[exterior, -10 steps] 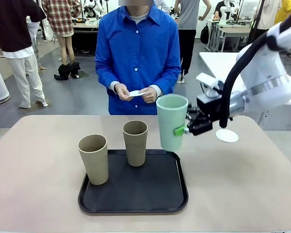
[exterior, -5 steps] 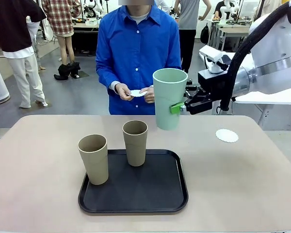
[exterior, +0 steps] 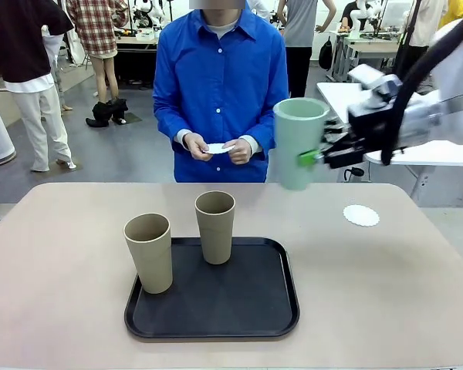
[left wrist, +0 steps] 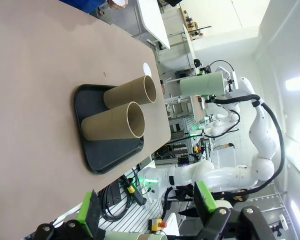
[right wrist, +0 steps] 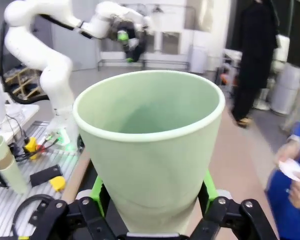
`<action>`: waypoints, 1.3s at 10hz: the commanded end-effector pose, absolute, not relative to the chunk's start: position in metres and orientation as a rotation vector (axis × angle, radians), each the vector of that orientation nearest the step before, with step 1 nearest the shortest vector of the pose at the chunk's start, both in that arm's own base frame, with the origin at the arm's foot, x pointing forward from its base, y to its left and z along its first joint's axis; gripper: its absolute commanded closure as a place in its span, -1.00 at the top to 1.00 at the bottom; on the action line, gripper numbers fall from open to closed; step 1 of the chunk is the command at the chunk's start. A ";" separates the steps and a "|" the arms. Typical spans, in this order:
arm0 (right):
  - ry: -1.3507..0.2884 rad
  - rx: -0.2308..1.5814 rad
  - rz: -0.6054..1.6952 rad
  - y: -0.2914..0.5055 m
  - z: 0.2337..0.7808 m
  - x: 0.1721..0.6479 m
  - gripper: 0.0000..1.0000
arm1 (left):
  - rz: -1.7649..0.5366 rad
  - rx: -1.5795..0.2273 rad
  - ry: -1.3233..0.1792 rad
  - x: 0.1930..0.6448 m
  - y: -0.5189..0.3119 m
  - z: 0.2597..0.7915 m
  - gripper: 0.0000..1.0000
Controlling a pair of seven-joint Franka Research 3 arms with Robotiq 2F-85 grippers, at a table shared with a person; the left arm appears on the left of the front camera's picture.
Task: Place coasters on the table and set cups on them.
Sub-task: Pick up one Reusable plastic cup and place it on a coaster set by the human.
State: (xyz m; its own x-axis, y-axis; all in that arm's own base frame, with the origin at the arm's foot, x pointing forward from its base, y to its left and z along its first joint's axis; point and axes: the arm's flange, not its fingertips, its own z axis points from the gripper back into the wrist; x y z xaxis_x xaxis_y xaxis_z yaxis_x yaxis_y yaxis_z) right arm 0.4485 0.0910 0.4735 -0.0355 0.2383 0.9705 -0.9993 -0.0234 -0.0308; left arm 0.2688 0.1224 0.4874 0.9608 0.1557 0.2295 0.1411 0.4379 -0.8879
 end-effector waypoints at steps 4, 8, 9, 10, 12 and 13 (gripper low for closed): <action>-1.189 0.769 0.960 -0.070 0.535 0.448 0.69 | 0.003 -1.140 -0.309 0.269 0.124 0.489 1.00; -1.219 0.814 0.828 -0.115 0.525 0.450 0.69 | 0.003 -1.140 -0.309 0.269 0.124 0.489 1.00; -1.219 0.776 0.858 -0.126 0.523 0.440 0.69 | 0.003 -1.140 -0.309 0.269 0.124 0.489 1.00; -1.219 0.776 0.858 -0.126 0.523 0.440 0.69 | 0.003 -1.140 -0.309 0.269 0.124 0.489 1.00; -1.213 0.785 0.845 -0.127 0.517 0.442 0.69 | 0.003 -1.140 -0.309 0.269 0.124 0.489 1.00; -1.164 0.802 1.038 -0.102 0.496 0.435 0.69 | 0.003 -1.140 -0.309 0.269 0.124 0.489 1.00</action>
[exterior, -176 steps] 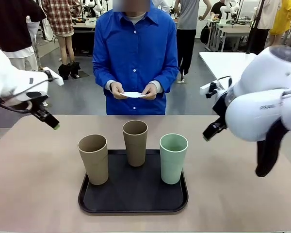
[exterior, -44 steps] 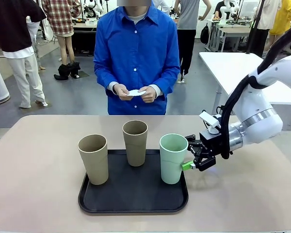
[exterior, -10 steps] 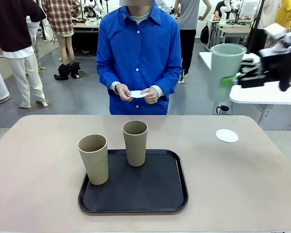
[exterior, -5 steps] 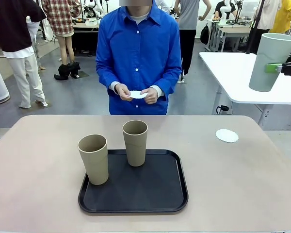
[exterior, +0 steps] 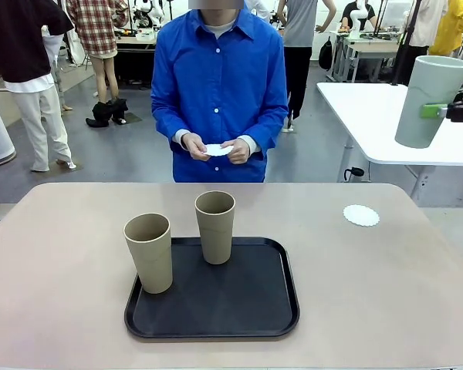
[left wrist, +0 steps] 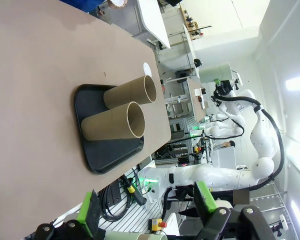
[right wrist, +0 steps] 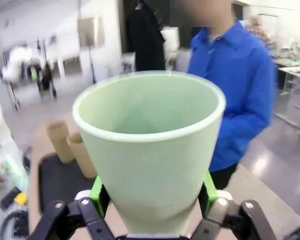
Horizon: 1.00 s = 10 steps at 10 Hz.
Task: Place coasters on the table and set cups on them.
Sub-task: Pick up one Reusable plastic cup and place it on a coaster set by the human.
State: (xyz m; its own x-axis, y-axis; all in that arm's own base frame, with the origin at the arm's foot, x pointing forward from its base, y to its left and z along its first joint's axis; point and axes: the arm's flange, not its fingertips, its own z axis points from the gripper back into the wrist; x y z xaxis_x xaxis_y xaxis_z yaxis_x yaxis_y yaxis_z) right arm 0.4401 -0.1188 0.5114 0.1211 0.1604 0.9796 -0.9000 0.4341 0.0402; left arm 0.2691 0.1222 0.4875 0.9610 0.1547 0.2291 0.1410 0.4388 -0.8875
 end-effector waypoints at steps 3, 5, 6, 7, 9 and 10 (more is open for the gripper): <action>-1.152 0.833 1.190 -0.102 0.445 0.468 0.69 | 0.003 -1.140 -0.309 0.269 0.124 0.489 1.00; -1.178 0.842 1.190 -0.112 0.419 0.487 0.69 | 0.003 -1.140 -0.309 0.269 0.124 0.489 1.00; -1.183 0.867 1.189 -0.117 0.408 0.498 0.69 | 0.003 -1.140 -0.309 0.269 0.124 0.489 1.00; -1.185 0.907 1.177 -0.121 0.397 0.511 0.69 | 0.003 -1.140 -0.309 0.269 0.124 0.489 1.00; -1.152 0.979 1.130 -0.122 0.375 0.537 0.69 | 0.003 -1.140 -0.309 0.269 0.124 0.489 1.00; -1.132 1.007 1.118 -0.122 0.365 0.546 0.69 | 0.003 -1.140 -0.309 0.269 0.124 0.489 1.00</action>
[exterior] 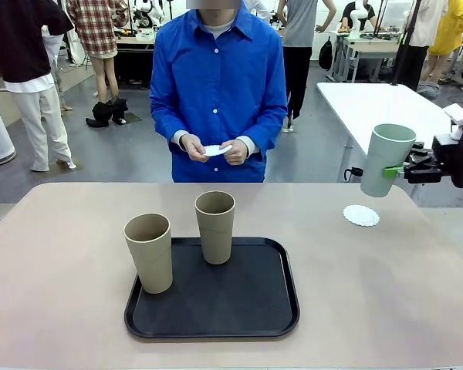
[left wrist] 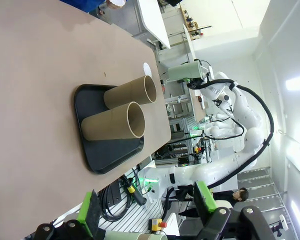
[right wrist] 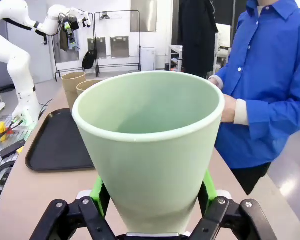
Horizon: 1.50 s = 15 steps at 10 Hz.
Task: Place coasters on the table and set cups on them.
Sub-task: Pick up one Reusable plastic cup and place it on a coaster set by the human.
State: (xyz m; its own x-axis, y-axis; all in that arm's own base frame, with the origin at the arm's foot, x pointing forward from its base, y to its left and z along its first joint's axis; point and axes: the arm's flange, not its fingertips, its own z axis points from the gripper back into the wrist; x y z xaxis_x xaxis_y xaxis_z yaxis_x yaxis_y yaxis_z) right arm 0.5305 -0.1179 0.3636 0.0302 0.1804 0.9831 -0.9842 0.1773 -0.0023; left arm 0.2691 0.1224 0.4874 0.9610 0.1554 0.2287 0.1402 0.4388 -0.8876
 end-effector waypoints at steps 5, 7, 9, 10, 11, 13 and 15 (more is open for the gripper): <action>-1.113 1.035 0.997 -0.145 0.333 0.580 0.69 | 0.003 -1.140 -0.309 0.269 0.124 0.489 1.00; -1.091 1.025 0.960 -0.148 0.323 0.584 0.69 | 0.003 -1.140 -0.309 0.269 0.124 0.489 1.00; -1.088 1.010 0.996 -0.150 0.320 0.574 0.69 | 0.003 -1.140 -0.309 0.269 0.124 0.489 1.00; -1.088 1.010 0.996 -0.150 0.320 0.574 0.69 | 0.003 -1.140 -0.309 0.269 0.124 0.489 1.00; -1.088 1.010 0.996 -0.150 0.320 0.574 0.69 | 0.003 -1.140 -0.309 0.269 0.124 0.489 1.00; -1.088 1.010 0.996 -0.150 0.320 0.574 0.69 | 0.003 -1.140 -0.309 0.269 0.124 0.489 1.00; -1.078 1.045 1.006 -0.148 0.311 0.578 0.69 | 0.003 -1.140 -0.309 0.269 0.124 0.489 1.00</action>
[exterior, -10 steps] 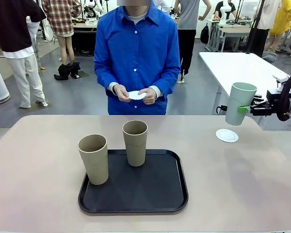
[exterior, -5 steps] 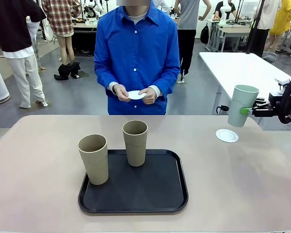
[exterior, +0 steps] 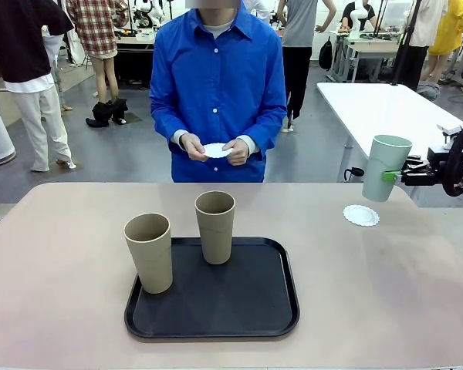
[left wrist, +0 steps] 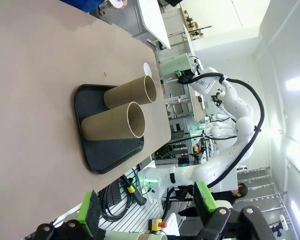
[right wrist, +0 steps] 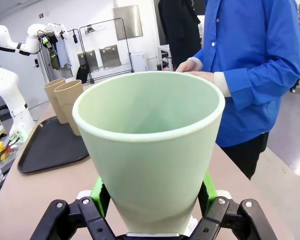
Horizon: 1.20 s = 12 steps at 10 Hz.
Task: Place coasters on the table and set cups on them.
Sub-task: Pick up one Reusable plastic cup and place it on a coaster set by the human.
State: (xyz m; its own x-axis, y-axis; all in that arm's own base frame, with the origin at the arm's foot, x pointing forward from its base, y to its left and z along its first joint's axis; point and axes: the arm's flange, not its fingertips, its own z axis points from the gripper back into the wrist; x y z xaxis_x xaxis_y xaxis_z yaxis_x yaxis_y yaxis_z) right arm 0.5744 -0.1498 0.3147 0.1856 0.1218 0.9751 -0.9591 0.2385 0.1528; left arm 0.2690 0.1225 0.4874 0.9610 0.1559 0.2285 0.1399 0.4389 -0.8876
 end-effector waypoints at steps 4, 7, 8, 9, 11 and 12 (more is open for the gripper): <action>-1.055 1.070 1.125 -0.139 0.288 0.592 0.69 | 0.003 -1.140 -0.309 0.269 0.124 0.489 1.00; -1.043 1.056 1.161 -0.135 0.275 0.595 0.69 | 0.003 -1.140 -0.309 0.269 0.124 0.489 1.00; -1.035 1.062 1.182 -0.135 0.272 0.596 0.69 | 0.003 -1.140 -0.309 0.269 0.124 0.489 1.00; -1.027 1.061 1.209 -0.135 0.268 0.595 0.69 | 0.003 -1.140 -0.309 0.269 0.124 0.489 1.00; -1.031 1.071 1.250 -0.135 0.264 0.596 0.69 | 0.003 -1.140 -0.309 0.269 0.124 0.489 1.00; -1.031 1.079 1.269 -0.133 0.262 0.596 0.69 | 0.003 -1.140 -0.309 0.269 0.124 0.489 1.00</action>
